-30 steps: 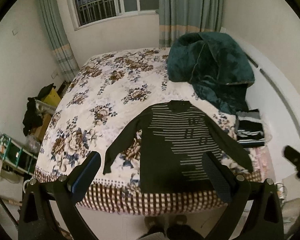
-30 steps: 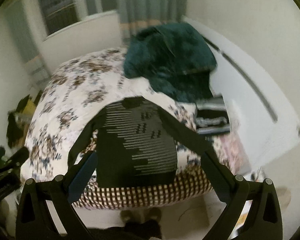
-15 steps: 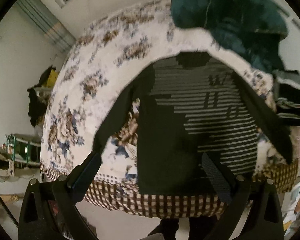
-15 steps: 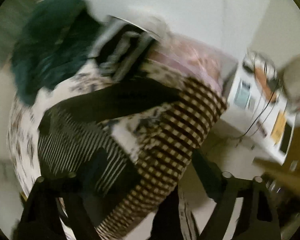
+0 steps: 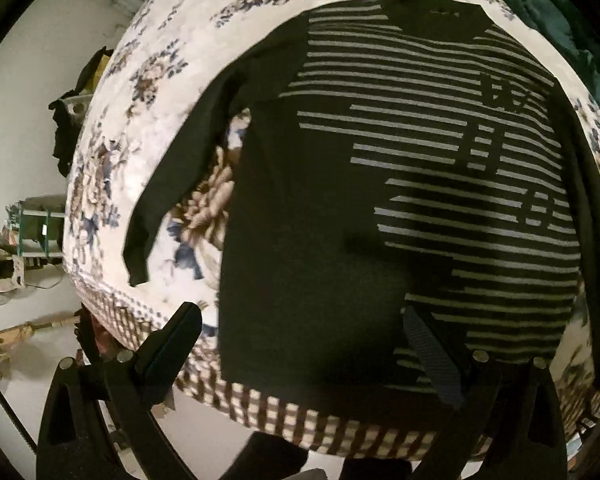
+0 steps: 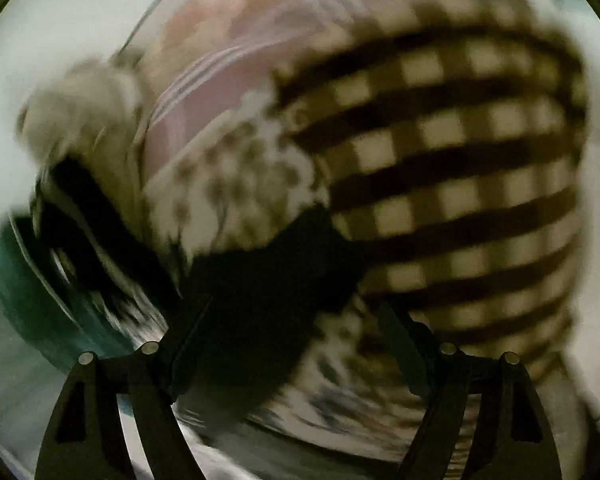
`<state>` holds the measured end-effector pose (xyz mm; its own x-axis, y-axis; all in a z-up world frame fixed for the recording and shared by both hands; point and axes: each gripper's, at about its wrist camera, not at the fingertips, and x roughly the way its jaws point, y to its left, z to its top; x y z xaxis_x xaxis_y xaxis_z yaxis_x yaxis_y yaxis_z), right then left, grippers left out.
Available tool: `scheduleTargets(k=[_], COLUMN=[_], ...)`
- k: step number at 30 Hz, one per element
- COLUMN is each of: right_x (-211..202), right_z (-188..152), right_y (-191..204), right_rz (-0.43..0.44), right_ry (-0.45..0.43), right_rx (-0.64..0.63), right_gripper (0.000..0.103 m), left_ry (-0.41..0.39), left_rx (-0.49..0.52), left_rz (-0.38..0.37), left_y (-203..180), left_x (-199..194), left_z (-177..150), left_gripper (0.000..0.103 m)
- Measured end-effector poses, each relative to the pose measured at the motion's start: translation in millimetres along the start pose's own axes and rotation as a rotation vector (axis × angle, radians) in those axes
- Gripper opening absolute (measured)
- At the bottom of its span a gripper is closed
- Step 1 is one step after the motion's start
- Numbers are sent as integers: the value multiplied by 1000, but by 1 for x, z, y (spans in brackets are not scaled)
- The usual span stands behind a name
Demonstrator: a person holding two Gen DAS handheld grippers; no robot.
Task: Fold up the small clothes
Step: 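Move both grippers down toward the sweater's hem and sleeves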
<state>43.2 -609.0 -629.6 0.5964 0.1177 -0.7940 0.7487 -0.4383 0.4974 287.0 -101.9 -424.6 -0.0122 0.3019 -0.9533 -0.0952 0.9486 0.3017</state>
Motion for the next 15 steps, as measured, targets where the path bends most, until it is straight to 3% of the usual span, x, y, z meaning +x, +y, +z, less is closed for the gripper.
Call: scheduleTargets(k=[2,3,4,5,6,12,15], right_x=[10,13,14,13,11,-21,-43], right_z=[2,0,-2,-5,-6,-39,-83], right_y=[-9,-12,-12,-11,-9,53,106], right_rz=[56,94,100,84,87,35,29], right_ry=[-16,-44,-57,-85,-105,-229,-274], right_rx=[66,91,95,86,65,-234,-433], right_gripper=[82,69,42,23,14,12,11], left_ry=[12,16,22,27,31,33,2], left_rx=[-7,-11,-18,-26,-32,-67,-63], left_rz=[-14,-22,-29,-38,-47,-102,-108], left_y=[-3,-4,-3,-2,-2,20,38], left_x=[11,15,21,27,31,65,75], left_z=[1,3,3,3,4,5,3], left_gripper=[103,103,103,103,103,103,103])
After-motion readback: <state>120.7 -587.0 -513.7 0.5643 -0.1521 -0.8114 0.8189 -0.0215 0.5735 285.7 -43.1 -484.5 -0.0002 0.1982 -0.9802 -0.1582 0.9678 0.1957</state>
